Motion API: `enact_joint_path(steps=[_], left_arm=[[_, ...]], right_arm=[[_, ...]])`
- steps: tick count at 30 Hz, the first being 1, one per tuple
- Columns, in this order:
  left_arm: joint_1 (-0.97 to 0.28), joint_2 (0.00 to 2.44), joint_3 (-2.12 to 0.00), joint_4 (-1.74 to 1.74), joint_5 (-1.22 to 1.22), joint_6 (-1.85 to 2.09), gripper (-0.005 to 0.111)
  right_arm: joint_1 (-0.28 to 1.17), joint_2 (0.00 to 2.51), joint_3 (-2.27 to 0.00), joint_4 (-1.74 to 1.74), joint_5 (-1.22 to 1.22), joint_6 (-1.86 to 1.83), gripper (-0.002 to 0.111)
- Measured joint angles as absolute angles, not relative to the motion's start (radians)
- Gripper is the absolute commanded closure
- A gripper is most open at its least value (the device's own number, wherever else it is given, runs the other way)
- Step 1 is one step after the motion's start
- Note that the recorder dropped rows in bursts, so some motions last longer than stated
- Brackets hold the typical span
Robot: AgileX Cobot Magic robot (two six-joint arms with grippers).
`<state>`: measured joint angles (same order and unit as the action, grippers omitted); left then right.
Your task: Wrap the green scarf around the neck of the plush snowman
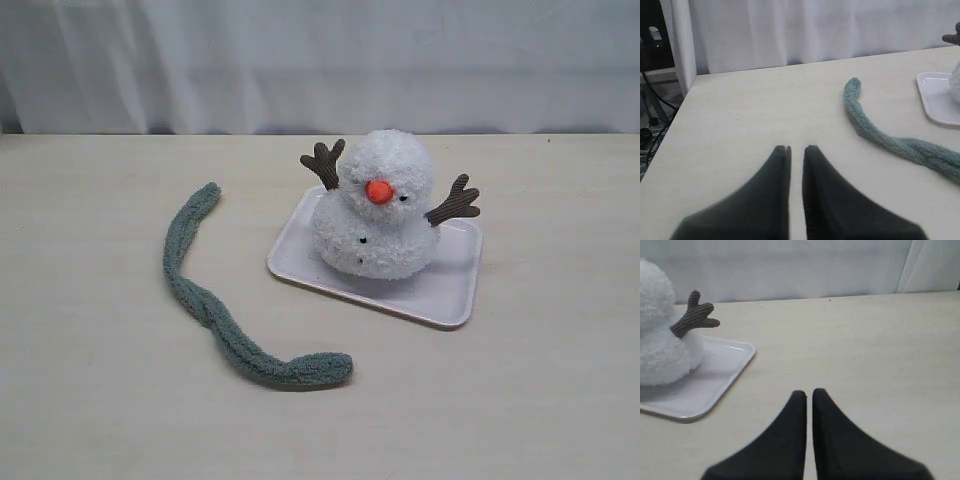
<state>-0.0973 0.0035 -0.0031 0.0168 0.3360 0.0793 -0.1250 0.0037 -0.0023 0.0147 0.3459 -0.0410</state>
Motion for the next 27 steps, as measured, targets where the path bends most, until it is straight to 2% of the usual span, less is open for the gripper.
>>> enact_joint_path(steps=[7, 18, 24, 27], left_arm=[[-0.097, 0.003, -0.003, 0.017, 0.336, 0.079, 0.096], [-0.097, 0.003, -0.003, 0.017, 0.336, 0.079, 0.096], [-0.097, 0.003, -0.003, 0.017, 0.336, 0.079, 0.096], [-0.097, 0.003, -0.003, 0.13, 0.287, 0.136, 0.096]], right_arm=[[-0.125, 0.004, -0.002, -0.03, 0.339, -0.043, 0.104], [-0.125, 0.004, -0.002, -0.031, 0.076, -0.057, 0.104], [-0.125, 0.004, -0.002, -0.031, 0.068, -0.059, 0.104], [-0.125, 0.004, -0.002, -0.031, 0.067, -0.061, 0.104]])
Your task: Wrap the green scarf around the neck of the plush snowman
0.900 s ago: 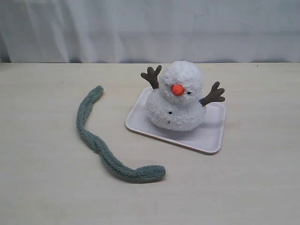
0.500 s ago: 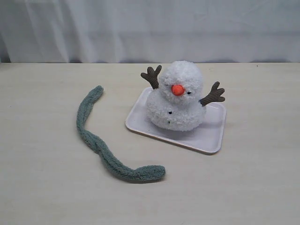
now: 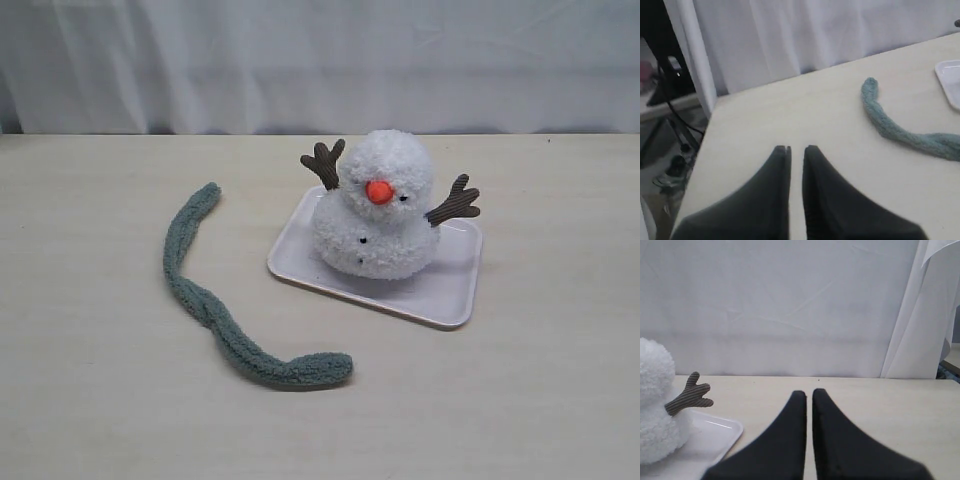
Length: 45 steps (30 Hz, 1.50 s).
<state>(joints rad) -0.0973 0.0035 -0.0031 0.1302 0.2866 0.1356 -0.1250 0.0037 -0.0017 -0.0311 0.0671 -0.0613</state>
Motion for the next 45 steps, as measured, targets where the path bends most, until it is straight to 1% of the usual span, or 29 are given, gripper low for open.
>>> enact_joint_path(steps=[2, 4, 5, 7, 9, 11, 14, 17, 22, 29, 33, 35, 36, 38, 42, 43, 45], left_arm=[[-0.097, 0.003, -0.003, 0.037, 0.172, 0.116, 0.096], [-0.097, 0.003, -0.003, -0.118, 0.019, 0.092, 0.096], [-0.097, 0.003, -0.003, -0.183, -0.096, 0.068, 0.096], [-0.097, 0.002, -0.003, -0.271, -0.234, -0.006, 0.096], [-0.097, 0.002, -0.003, -0.306, -0.324, -0.096, 0.096], [-0.097, 0.002, -0.006, -0.26, -0.351, -0.178, 0.096], [-0.097, 0.002, -0.057, -0.103, -0.3, -0.324, 0.096], [-0.097, 0.05, -0.169, 0.029, -0.176, -0.452, 0.096], [-0.097, 0.259, -0.371, 0.167, 0.016, -0.5, 0.096], [-0.097, 0.656, -0.608, 0.207, 0.198, -0.286, 0.096], [-0.148, 0.903, -0.69, 0.095, 0.295, -0.046, 0.095], [-0.201, 1.038, -0.717, 0.025, 0.323, 0.117, 0.089], [-0.224, 1.1, -0.725, 0.0, 0.332, 0.196, 0.084], [-0.279, 1.212, -0.74, -0.013, 0.342, 0.351, 0.071], [-0.361, 1.385, -0.746, 0.025, 0.327, 0.612, 0.029], [-0.375, 1.428, -0.746, 0.053, 0.315, 0.668, 0.022], [-0.392, 1.508, -0.746, 0.105, 0.273, 0.75, 0.016]], right_arm=[[-0.125, 0.004, -0.002, -0.031, 0.067, -0.061, 0.104], [-0.125, 0.004, -0.002, -0.031, 0.065, -0.061, 0.104], [-0.125, 0.004, -0.002, -0.031, 0.065, -0.061, 0.104], [-0.125, 0.004, -0.002, -0.031, 0.065, -0.061, 0.104], [-0.125, 0.004, -0.002, -0.031, 0.065, -0.061, 0.104], [-0.125, 0.004, -0.002, -0.031, 0.063, -0.061, 0.104], [-0.125, 0.004, -0.002, -0.031, 0.064, -0.061, 0.104], [-0.125, 0.004, -0.002, -0.031, 0.064, -0.061, 0.104], [-0.125, 0.004, -0.002, -0.031, 0.064, -0.061, 0.104], [-0.125, 0.004, -0.002, -0.031, 0.064, -0.061, 0.104], [-0.125, 0.004, -0.002, -0.031, 0.064, -0.061, 0.104], [-0.125, 0.004, -0.002, -0.031, 0.064, -0.061, 0.104], [-0.125, 0.004, -0.002, -0.031, 0.064, -0.061, 0.104], [-0.125, 0.004, -0.002, -0.031, 0.064, -0.061, 0.104], [-0.125, 0.004, -0.002, -0.031, 0.064, -0.061, 0.104], [-0.125, 0.004, -0.002, -0.031, 0.064, -0.061, 0.104], [-0.125, 0.004, -0.002, -0.031, 0.064, -0.061, 0.104]])
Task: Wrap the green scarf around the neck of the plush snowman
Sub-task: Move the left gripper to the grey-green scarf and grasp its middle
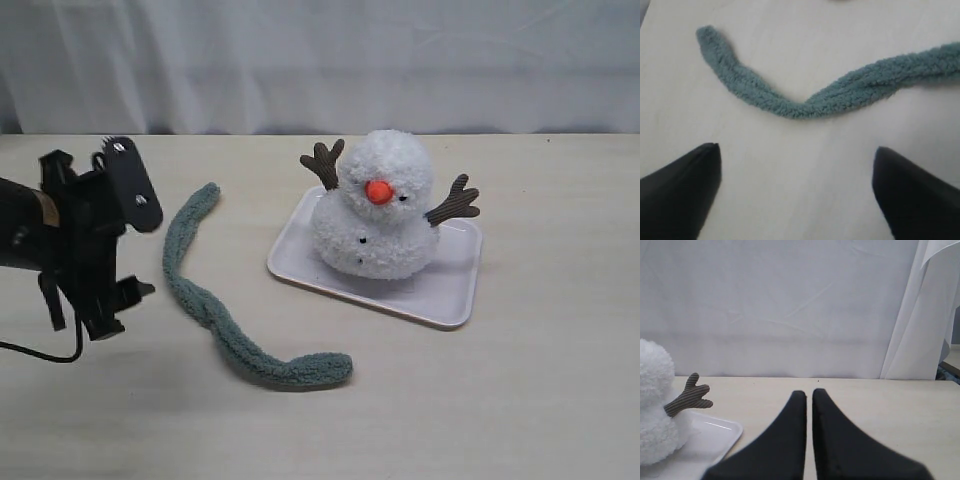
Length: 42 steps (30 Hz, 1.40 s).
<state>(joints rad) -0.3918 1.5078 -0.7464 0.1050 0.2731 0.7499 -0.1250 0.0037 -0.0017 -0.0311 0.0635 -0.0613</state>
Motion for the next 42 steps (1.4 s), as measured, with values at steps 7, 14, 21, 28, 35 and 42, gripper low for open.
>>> enact_joint_path(steps=[7, 14, 21, 28, 35, 42], left_arm=[[-0.417, 1.678, -0.746, 0.238, 0.106, 0.948, 0.016], [-0.449, 1.808, -0.748, 0.25, -0.068, 0.974, 0.016], [-0.468, 1.896, -0.753, 0.261, -0.202, 0.974, 0.017], [-0.472, 1.918, -0.763, 0.404, -0.221, 0.972, 0.034], [-0.475, 1.924, -0.763, 0.64, -0.17, 0.972, 0.067], [-0.475, 1.926, -0.763, 0.667, -0.108, 0.925, 0.096]], right_arm=[[-0.125, 0.004, -0.002, -0.031, 0.064, -0.061, 0.104], [-0.125, 0.004, -0.002, -0.031, 0.064, -0.061, 0.104], [-0.125, 0.004, -0.002, -0.031, 0.064, -0.061, 0.104], [-0.125, 0.004, -0.002, -0.031, 0.064, -0.061, 0.104], [-0.125, 0.004, -0.002, -0.031, 0.064, -0.061, 0.104], [-0.125, 0.004, -0.002, -0.031, 0.064, -0.061, 0.104]])
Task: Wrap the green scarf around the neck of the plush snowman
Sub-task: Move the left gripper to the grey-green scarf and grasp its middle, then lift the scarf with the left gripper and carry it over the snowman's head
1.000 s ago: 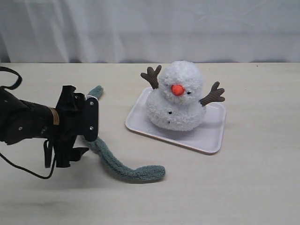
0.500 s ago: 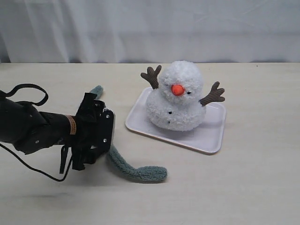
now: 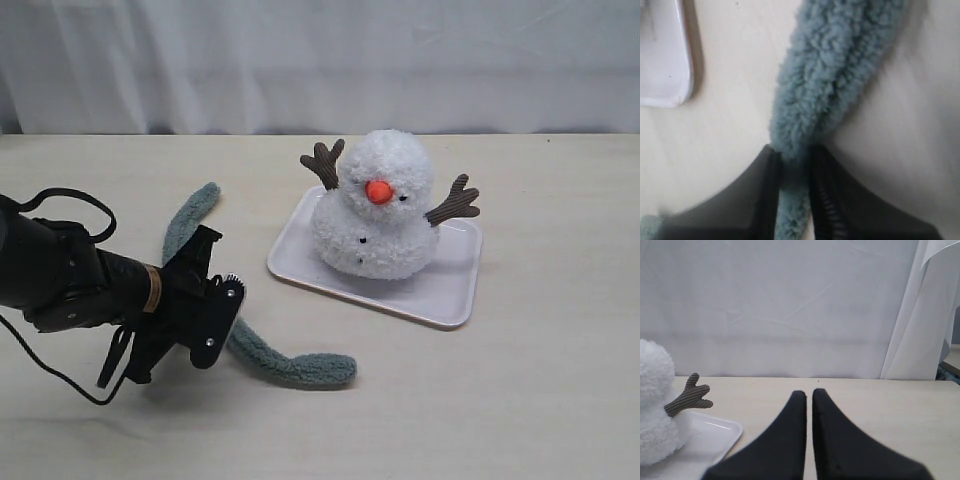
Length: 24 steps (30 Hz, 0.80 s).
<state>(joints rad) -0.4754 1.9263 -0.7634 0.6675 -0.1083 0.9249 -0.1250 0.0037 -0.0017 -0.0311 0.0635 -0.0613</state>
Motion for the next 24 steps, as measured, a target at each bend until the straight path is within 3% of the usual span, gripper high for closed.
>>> enact_joint_path(steps=[3, 13, 24], left_arm=[[-0.475, 1.93, -0.763, 0.669, -0.094, 0.921, 0.107], [-0.475, 1.888, -0.757, 0.631, -0.02, 0.919, 0.107], [-0.48, 1.622, -0.756, 0.458, 0.0, 0.919, 0.107]], right_arm=[[-0.125, 0.004, -0.002, -0.031, 0.064, -0.061, 0.104], [-0.125, 0.004, -0.002, -0.031, 0.064, -0.061, 0.104], [-0.125, 0.004, -0.002, -0.031, 0.064, -0.061, 0.104]])
